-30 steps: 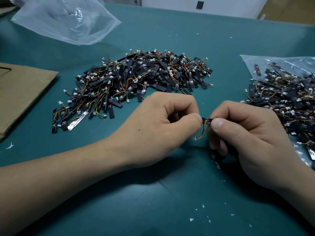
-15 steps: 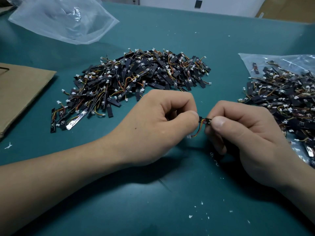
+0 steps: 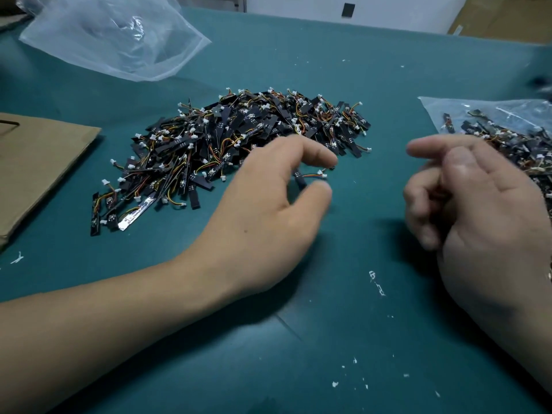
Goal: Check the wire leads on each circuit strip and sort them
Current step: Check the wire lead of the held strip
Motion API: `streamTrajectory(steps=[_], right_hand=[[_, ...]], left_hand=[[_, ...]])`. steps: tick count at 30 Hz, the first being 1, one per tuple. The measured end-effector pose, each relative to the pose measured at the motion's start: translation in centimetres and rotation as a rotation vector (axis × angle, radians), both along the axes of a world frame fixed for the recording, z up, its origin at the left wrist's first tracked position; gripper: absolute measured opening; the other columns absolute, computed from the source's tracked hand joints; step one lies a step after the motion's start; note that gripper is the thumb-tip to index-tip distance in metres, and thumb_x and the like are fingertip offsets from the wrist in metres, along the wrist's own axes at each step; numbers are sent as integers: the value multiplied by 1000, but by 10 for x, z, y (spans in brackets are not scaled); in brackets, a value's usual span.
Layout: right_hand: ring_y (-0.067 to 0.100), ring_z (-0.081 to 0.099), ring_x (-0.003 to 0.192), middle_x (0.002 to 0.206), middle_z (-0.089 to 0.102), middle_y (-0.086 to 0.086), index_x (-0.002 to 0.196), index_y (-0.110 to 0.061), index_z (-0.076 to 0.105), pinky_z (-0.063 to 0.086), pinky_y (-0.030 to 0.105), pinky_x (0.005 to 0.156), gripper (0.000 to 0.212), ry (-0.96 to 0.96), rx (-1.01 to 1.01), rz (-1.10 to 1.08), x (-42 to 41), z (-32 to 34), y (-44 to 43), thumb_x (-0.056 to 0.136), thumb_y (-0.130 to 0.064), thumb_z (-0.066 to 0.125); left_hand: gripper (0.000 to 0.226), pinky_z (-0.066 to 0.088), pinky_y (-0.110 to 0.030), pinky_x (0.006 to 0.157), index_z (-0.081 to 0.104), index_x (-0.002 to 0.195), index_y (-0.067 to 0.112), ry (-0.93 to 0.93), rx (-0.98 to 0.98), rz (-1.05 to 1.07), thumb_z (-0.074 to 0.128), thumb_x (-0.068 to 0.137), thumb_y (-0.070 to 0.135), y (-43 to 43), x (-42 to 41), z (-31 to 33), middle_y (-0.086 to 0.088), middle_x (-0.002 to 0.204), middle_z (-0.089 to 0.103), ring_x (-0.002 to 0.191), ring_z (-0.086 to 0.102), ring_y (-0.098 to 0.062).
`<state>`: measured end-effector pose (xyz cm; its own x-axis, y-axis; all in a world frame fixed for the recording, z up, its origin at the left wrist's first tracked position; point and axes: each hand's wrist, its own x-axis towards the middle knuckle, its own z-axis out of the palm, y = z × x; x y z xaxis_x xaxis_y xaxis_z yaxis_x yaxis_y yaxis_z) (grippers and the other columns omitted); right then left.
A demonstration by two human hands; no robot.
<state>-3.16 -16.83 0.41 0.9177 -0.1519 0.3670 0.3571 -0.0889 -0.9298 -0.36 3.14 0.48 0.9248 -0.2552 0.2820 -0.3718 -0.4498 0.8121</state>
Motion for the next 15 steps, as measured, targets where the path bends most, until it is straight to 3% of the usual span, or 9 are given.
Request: streamTrajectory(steps=[2, 3, 4, 6, 11, 15], right_hand=[[14, 37, 40, 55, 52, -2, 93, -25, 71, 31, 16, 40, 25, 34, -28, 14, 1, -1, -1, 105, -26, 48], [12, 37, 40, 54, 52, -1, 91, -24, 71, 32, 15, 40, 26, 43, -65, 35, 0, -1, 0, 105, -23, 48], [9, 38, 41, 53, 53, 0, 90, -23, 70, 33, 15, 41, 26, 44, -110, 59, -1, -2, 1, 105, -21, 49], [6, 39, 41, 53, 55, 2, 88, -20, 70, 34, 17, 41, 24, 38, -186, 98, -3, -3, 2, 104, -21, 51], [6, 42, 42, 55, 57, 5, 90, -18, 71, 36, 20, 42, 24, 52, -209, 114, -3, -3, 1, 98, -33, 53], [7, 43, 43, 56, 58, 4, 91, -18, 71, 37, 19, 44, 23, 48, -221, 104, -3, -4, 1, 96, -34, 56]], left_hand=[[53, 20, -29, 118, 53, 139, 29, -65, 363, -37, 46, 88, 43, -3, -6, -4, 13, 147, 49, 142, 35, -7], [63, 9, -32, 121, 44, 148, 28, -87, 526, -50, 41, 88, 49, -4, -9, -5, 9, 159, 38, 151, 22, -12], [69, 4, -35, 121, 37, 152, 27, -101, 646, -61, 36, 89, 55, -4, -11, -5, 5, 165, 30, 155, 15, -16], [69, 7, -38, 120, 37, 151, 25, -129, 756, -76, 29, 90, 58, -4, -14, -4, 1, 165, 30, 154, 19, -20], [45, 33, -40, 110, 58, 131, 21, -213, 672, -160, 43, 94, 41, -1, -13, 1, 3, 136, 58, 131, 49, -21], [26, 46, -38, 92, 66, 117, 19, -248, 437, -256, 59, 94, 10, -2, -11, -4, 5, 107, 63, 104, 54, -22]])
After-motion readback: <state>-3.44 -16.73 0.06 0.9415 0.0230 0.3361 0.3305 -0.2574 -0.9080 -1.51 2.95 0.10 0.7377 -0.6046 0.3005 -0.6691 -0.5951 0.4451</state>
